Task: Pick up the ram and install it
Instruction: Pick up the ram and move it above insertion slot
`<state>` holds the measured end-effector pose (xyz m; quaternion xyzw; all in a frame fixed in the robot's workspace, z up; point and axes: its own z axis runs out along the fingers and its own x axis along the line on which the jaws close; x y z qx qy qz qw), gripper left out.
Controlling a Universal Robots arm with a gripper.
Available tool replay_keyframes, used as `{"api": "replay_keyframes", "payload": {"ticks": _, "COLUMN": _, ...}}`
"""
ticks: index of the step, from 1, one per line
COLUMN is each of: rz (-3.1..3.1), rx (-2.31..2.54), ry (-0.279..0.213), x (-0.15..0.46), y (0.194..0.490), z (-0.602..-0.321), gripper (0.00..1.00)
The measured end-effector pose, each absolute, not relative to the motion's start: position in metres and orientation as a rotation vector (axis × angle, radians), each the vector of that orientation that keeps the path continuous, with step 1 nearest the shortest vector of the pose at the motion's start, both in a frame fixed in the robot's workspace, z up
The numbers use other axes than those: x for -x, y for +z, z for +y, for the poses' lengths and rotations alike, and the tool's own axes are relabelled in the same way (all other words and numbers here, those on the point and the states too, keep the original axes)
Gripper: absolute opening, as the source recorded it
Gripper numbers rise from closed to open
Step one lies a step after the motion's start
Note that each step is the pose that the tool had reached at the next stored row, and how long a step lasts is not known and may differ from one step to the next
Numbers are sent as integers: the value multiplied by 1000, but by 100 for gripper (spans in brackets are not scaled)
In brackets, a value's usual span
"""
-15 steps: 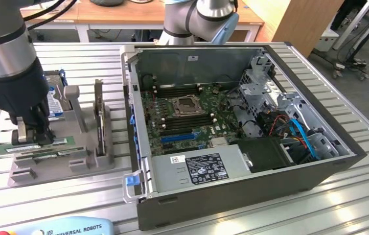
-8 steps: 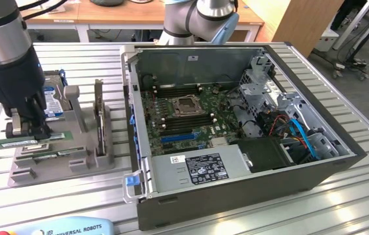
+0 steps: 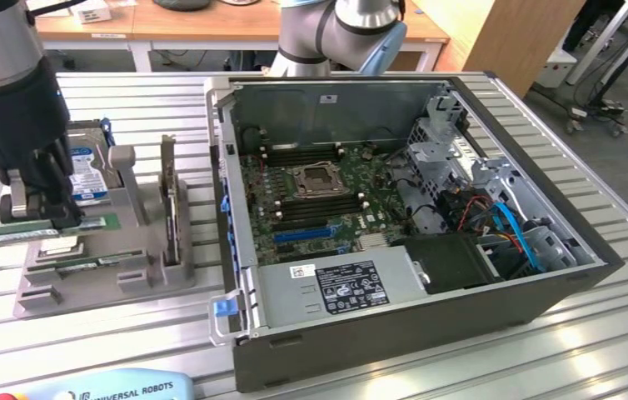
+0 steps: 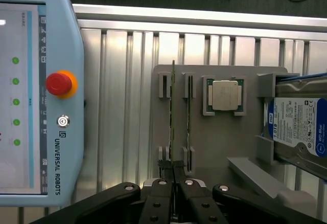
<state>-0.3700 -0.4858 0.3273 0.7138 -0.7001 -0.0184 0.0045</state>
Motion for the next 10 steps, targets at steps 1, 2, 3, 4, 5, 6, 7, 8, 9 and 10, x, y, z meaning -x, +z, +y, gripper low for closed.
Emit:
{"api": "replay_keyframes", "payload": {"ticks": 1, "rz": -2193, "rx": -2236, "ry": -58, "x": 370, "y": 329, "z": -486, "gripper": 12}}
{"api": "replay_keyframes", "payload": {"ticks": 2, "rz": -2193, "rx": -2236, "ry": -58, "x": 370, "y": 331, "z": -486, "gripper": 12}}
{"api": "replay_keyframes", "payload": {"ticks": 3, "rz": -2193, "rx": -2236, "ry": -58, "x": 370, "y": 333, "z": -486, "gripper": 12}}
{"api": "replay_keyframes", "payload": {"ticks": 4, "rz": -2193, "rx": -2236, "ry": -58, "x": 370, "y": 335, "z": -486, "gripper": 12}}
{"api": "replay_keyframes", "payload": {"ticks": 5, "rz": -2193, "rx": -2236, "ry": -58, "x": 370, "y": 337, "z": -486, "gripper": 12}}
{"api": "replay_keyframes", "payload": {"ticks": 6, "rz": -2193, "rx": -2236, "ry": -58, "x": 370, "y": 339, "z": -486, "gripper": 12}}
{"api": "replay_keyframes", "payload": {"ticks": 7, "rz": -2193, "rx": -2236, "ry": -58, "x": 370, "y": 341, "z": -486, "gripper": 12}}
{"api": "replay_keyframes", "payload": {"ticks": 8, "rz": -2193, "rx": -2236, "ry": -58, "x": 370, "y": 343, "z": -486, "gripper": 12}}
{"api": "replay_keyframes", "payload": {"ticks": 9, "rz": -2193, "rx": -2236, "ry": -58, "x": 370, "y": 345, "z": -486, "gripper": 12}}
{"api": "replay_keyframes", "payload": {"ticks": 10, "rz": -2193, "rx": -2236, "ry": -58, "x": 370, "y": 347, "z": -486, "gripper": 12}}
